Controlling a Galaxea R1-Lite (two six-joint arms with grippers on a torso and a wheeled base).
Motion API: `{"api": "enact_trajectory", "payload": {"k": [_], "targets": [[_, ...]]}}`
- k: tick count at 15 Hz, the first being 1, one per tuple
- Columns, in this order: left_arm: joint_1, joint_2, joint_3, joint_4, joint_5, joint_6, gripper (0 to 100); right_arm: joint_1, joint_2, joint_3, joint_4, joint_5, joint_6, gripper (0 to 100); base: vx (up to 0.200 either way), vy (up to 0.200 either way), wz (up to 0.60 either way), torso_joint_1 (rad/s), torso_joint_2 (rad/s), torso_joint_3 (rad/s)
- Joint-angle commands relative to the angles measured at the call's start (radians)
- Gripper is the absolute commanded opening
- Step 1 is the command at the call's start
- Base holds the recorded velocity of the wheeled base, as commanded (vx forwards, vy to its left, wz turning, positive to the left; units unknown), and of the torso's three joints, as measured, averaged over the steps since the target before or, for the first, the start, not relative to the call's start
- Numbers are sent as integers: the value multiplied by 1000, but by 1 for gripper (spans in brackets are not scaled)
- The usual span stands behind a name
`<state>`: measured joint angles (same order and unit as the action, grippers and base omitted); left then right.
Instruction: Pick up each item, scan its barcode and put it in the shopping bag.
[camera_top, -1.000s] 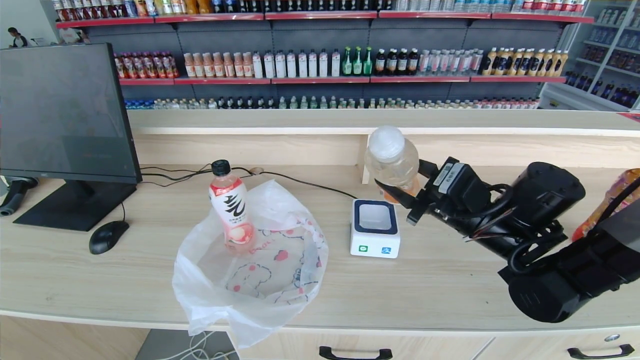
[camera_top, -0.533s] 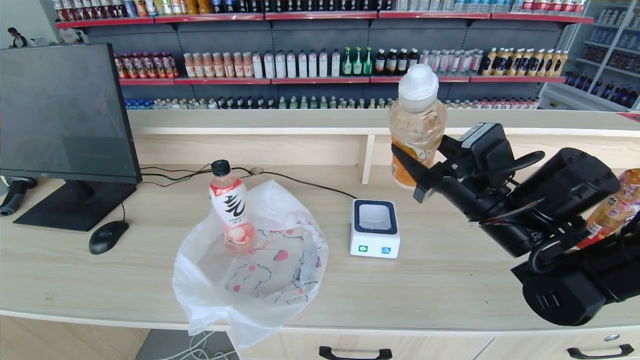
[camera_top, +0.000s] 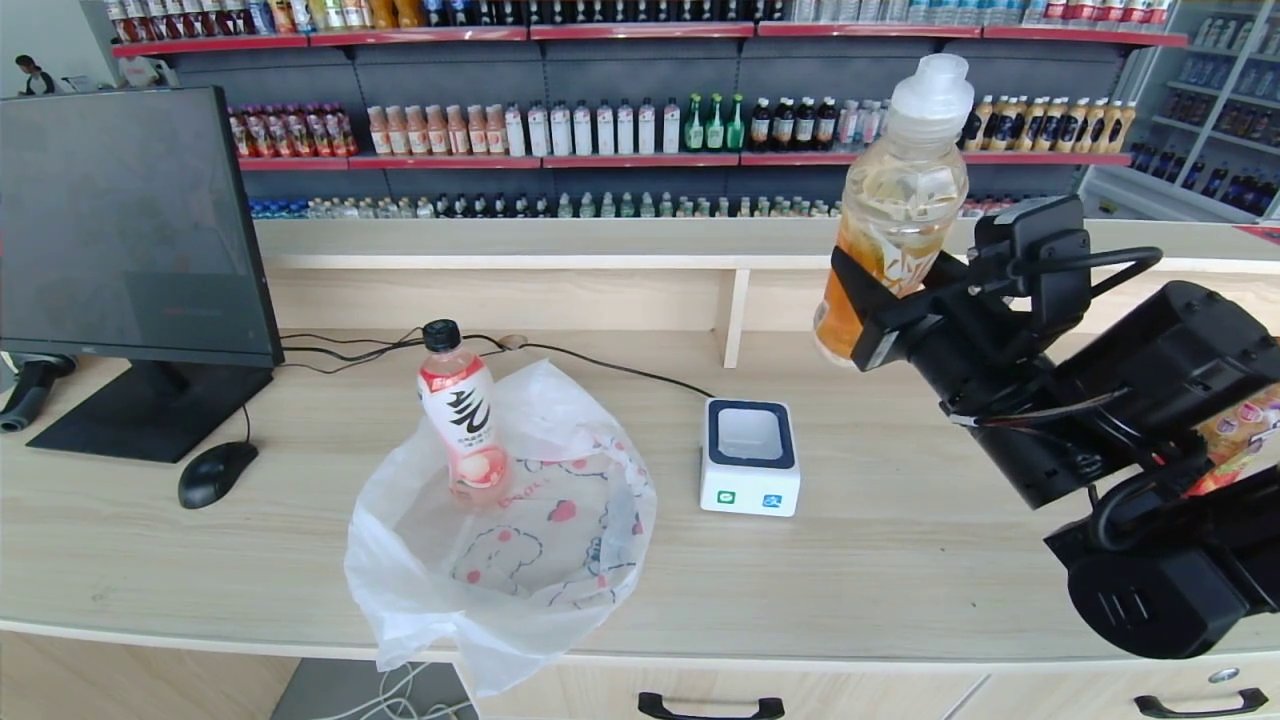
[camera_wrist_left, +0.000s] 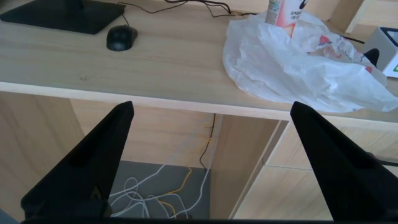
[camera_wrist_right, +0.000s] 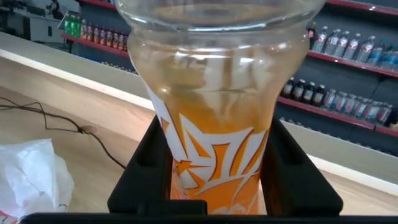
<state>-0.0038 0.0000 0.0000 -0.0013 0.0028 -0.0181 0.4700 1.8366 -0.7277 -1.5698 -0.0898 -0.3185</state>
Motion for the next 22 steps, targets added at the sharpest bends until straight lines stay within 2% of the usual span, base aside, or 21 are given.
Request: {"api": "enact_trajectory", "payload": {"k": [1,7,12,22], "targets": [[-1,0,0,0,0,0,100,1,1,1,-1,-5,27,0,0,0,0,0,0,0],[1,0,0,0,0,0,100,4,18,8,-1,-38,167,0,0,0,0,0,0,0],[-1,2,0,0,0,0,100,4,7,134,-1,-38,193,0,0,0,0,0,0,0],[-1,0,0,0,0,1,100,4,-22,162,-1,-38,248,0,0,0,0,0,0,0]]}}
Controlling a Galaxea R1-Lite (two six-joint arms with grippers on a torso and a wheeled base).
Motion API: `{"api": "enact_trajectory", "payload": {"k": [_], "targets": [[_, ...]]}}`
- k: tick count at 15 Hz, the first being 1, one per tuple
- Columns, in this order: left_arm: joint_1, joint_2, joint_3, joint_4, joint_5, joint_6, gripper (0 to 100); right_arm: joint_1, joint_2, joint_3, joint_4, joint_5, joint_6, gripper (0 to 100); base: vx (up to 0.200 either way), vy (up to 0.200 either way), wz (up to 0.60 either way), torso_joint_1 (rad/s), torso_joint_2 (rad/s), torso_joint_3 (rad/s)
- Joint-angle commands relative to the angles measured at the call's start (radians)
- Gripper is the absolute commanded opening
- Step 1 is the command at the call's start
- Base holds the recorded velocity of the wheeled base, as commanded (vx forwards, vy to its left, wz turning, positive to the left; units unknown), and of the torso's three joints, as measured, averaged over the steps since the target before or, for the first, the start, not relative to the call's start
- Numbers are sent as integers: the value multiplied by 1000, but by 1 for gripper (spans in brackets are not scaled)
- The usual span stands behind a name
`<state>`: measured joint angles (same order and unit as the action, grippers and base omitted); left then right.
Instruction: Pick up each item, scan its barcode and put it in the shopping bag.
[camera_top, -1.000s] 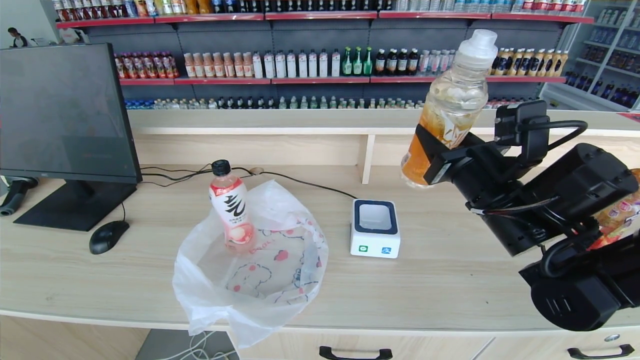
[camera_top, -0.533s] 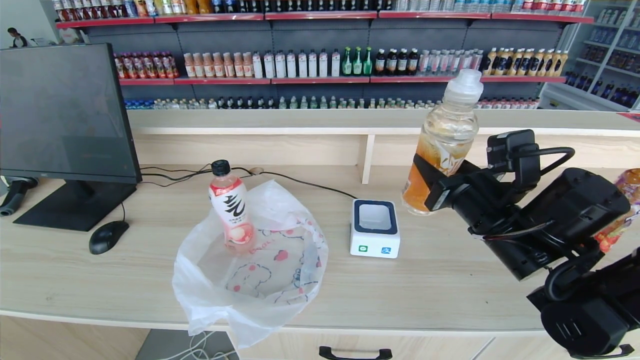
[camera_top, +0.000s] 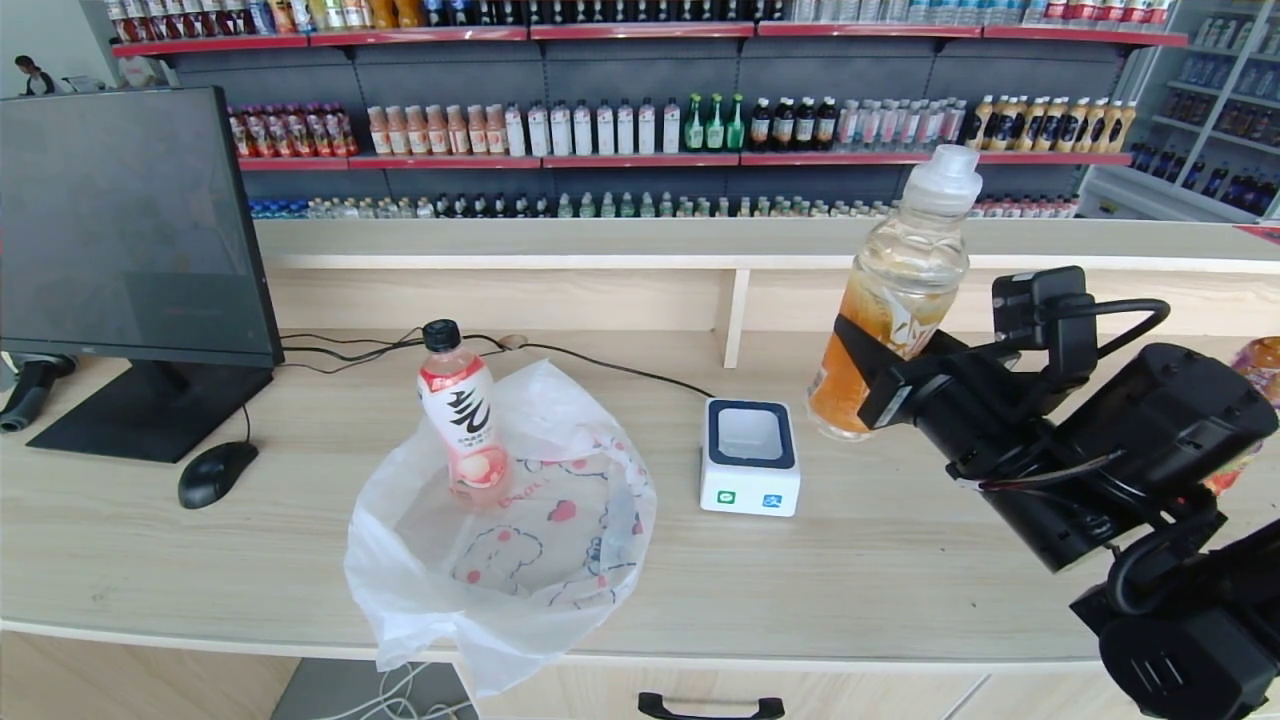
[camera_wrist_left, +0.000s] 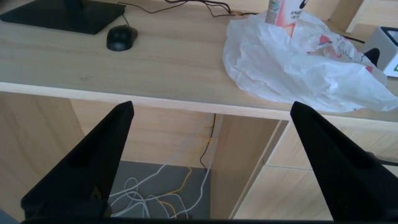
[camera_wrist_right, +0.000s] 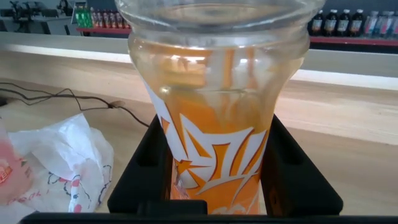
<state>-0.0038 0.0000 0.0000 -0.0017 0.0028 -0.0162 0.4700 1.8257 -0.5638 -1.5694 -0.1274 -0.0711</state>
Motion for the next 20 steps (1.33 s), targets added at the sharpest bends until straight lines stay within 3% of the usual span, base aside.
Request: {"api": "enact_trajectory", "payload": {"k": [1,4,7,15,20], "targets": [[-1,0,0,0,0,-1,100,6,-11,1,-1,0,1,0,0,0,0,0,0,0],[-1,0,0,0,0,-1,100,16,-28,5,-1,0,1,0,0,0,0,0,0,0],[-1,0,0,0,0,-1,100,18,-48,15,-1,0,1,0,-200,0,0,7,9,1],[1,0,0,0,0,-2,100,25,-79,28,-1,0,2,0,0,0,0,0,0,0],[1,2,0,0,0,-4,100,30,-72,35,-1,0,2,0,0,200,0,2,3,3]]}}
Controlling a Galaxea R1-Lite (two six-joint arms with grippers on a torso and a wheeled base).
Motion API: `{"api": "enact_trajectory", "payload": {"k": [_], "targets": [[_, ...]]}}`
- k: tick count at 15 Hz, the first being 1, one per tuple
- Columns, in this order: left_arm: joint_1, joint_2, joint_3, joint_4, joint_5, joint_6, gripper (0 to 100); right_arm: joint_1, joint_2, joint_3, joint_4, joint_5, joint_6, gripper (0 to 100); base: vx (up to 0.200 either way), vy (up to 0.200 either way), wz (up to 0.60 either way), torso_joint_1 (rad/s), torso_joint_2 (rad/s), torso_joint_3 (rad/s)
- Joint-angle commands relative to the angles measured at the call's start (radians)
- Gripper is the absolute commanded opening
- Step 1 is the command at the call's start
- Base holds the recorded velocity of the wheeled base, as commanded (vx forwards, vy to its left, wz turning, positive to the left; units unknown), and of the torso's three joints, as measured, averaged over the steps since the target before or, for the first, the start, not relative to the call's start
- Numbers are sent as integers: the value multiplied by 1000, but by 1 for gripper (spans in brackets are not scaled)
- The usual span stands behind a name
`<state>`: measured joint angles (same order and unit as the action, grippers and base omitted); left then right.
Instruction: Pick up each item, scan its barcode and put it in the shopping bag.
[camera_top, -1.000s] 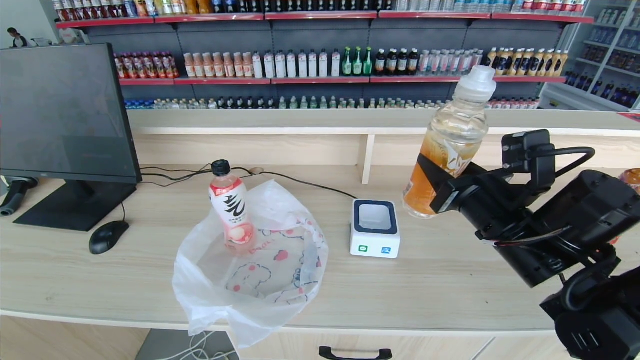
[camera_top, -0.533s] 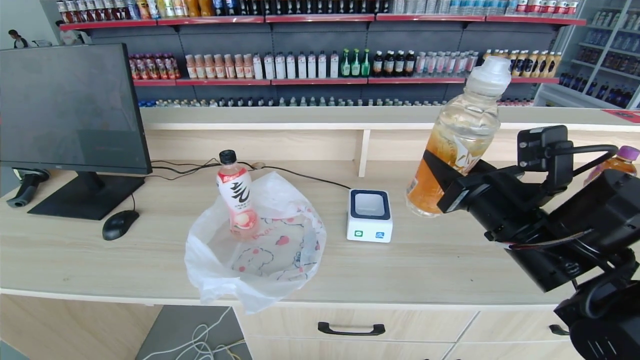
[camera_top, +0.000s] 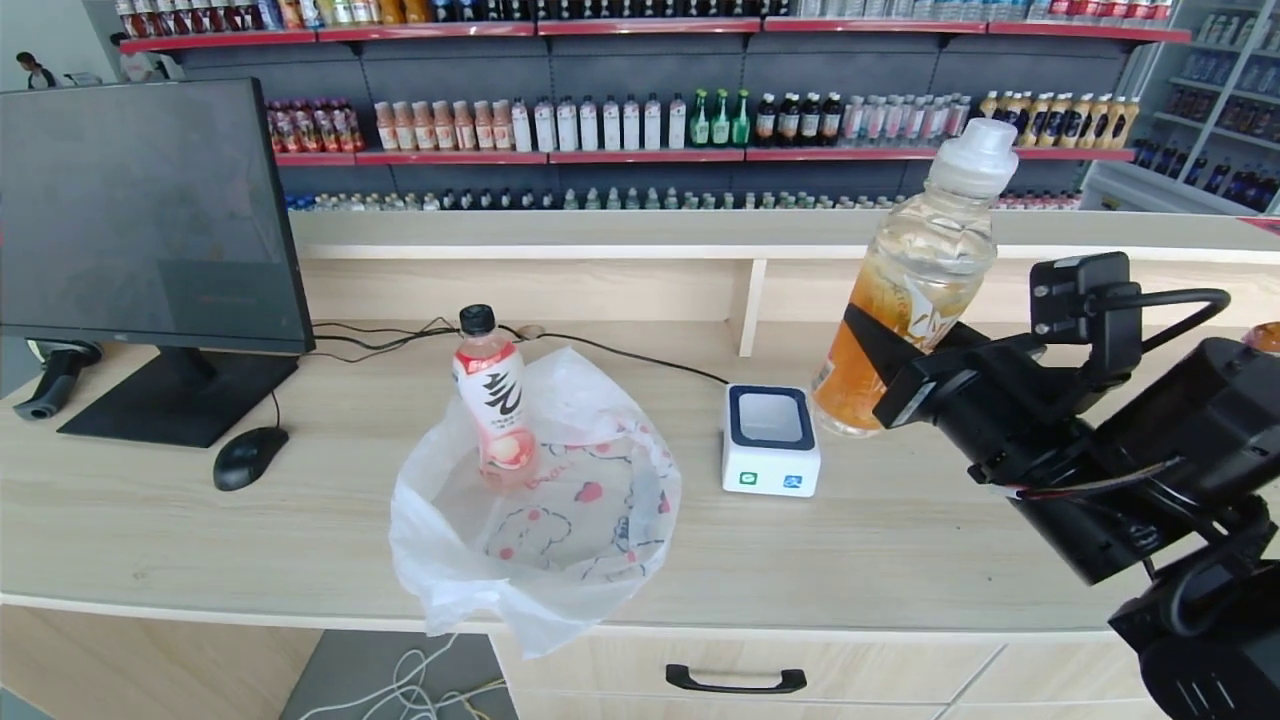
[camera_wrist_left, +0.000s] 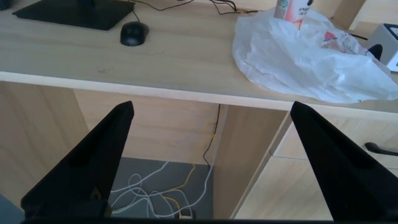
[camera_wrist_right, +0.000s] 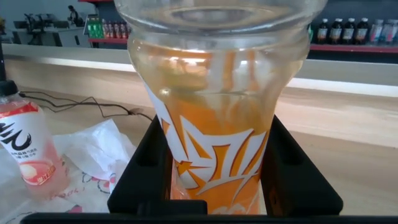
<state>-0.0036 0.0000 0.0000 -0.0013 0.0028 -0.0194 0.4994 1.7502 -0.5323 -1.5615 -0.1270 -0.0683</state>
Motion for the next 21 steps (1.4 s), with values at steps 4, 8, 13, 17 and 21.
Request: {"api": "enact_trajectory", "payload": {"k": [4,8,13,17,21], "targets": [[-1,2,0,0,0,-2,100,11,-3,12,-9,0,-1,0,0,200,0,-4,6,7],[1,0,0,0,0,-1,100,13,3,17,-9,0,-1,0,0,150,0,5,2,4],[1,0,0,0,0,-1,100,18,9,17,-9,0,-1,0,0,0,0,0,0,0],[1,2,0,-2,0,-1,100,24,34,6,-9,0,-1,0,0,0,150,1,2,1],[-1,0,0,-3,0,-1,100,22,46,6,-9,0,-1,0,0,0,600,57,-111,-54]]}}
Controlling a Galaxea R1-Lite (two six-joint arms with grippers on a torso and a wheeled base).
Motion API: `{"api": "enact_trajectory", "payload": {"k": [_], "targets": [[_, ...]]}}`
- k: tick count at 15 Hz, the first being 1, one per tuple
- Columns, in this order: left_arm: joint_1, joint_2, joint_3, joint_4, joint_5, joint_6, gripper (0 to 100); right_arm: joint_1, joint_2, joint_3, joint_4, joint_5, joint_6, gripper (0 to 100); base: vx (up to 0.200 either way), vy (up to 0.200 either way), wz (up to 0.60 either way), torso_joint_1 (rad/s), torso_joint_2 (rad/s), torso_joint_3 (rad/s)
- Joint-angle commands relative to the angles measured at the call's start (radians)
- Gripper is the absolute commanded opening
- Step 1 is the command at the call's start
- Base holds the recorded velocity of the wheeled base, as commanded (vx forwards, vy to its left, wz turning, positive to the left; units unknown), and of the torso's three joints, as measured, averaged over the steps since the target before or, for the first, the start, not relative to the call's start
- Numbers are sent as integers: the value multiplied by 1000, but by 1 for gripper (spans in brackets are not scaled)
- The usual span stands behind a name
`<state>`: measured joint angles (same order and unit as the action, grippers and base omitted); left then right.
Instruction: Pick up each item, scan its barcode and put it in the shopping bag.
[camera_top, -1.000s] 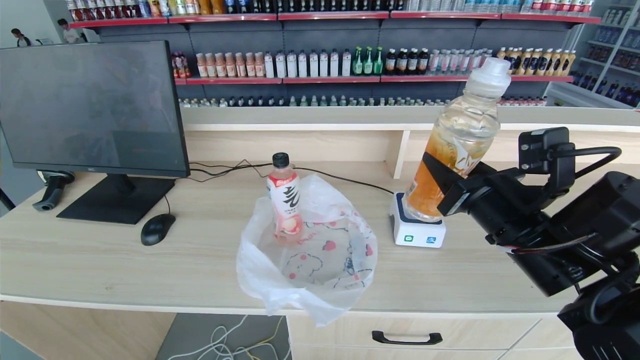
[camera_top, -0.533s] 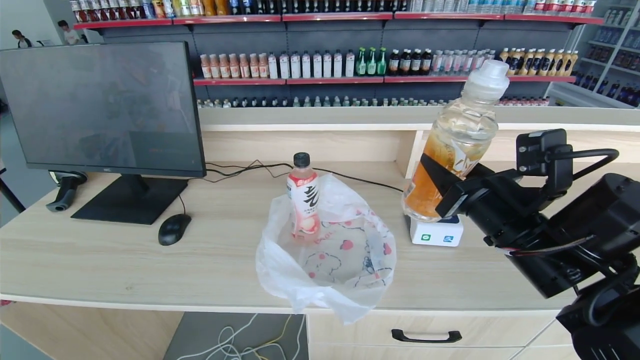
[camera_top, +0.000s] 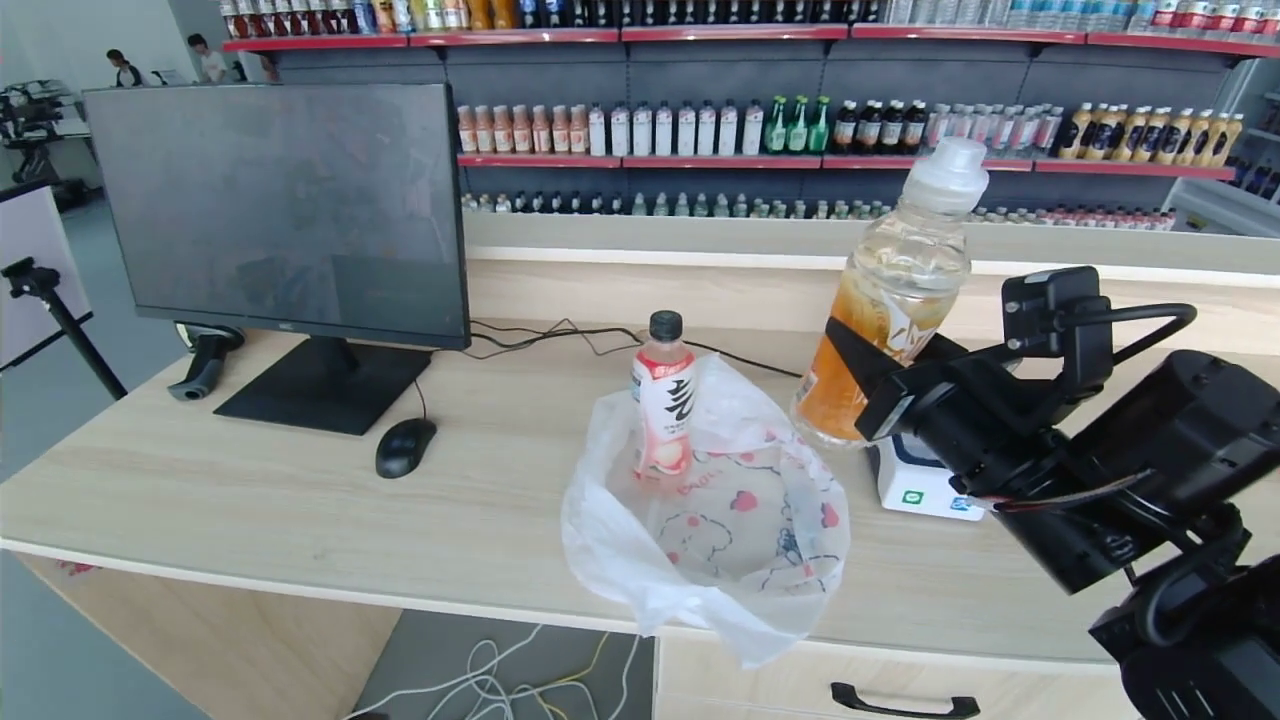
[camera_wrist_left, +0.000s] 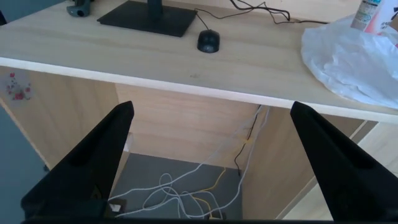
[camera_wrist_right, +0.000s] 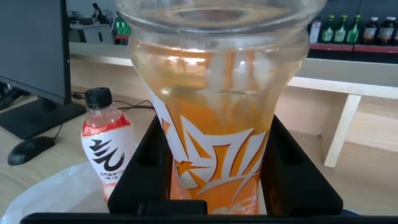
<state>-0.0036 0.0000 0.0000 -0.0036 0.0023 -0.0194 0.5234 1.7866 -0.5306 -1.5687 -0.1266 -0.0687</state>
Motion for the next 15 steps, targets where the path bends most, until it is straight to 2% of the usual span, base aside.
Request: {"api": "enact_trajectory", "payload": {"k": [1,7,15], "targets": [[-1,0,0,-1,1,-1,100,-2,10,9,-2,-1,0,0,0,0,0,85,-144,-80],[-1,2,0,-1,1,-1,100,1,54,12,-2,-1,1,0,0,0,0,0,0,0],[1,2,0,-1,1,-1,100,-40,220,-84,-2,-1,37,0,0,0,0,0,0,0]]}}
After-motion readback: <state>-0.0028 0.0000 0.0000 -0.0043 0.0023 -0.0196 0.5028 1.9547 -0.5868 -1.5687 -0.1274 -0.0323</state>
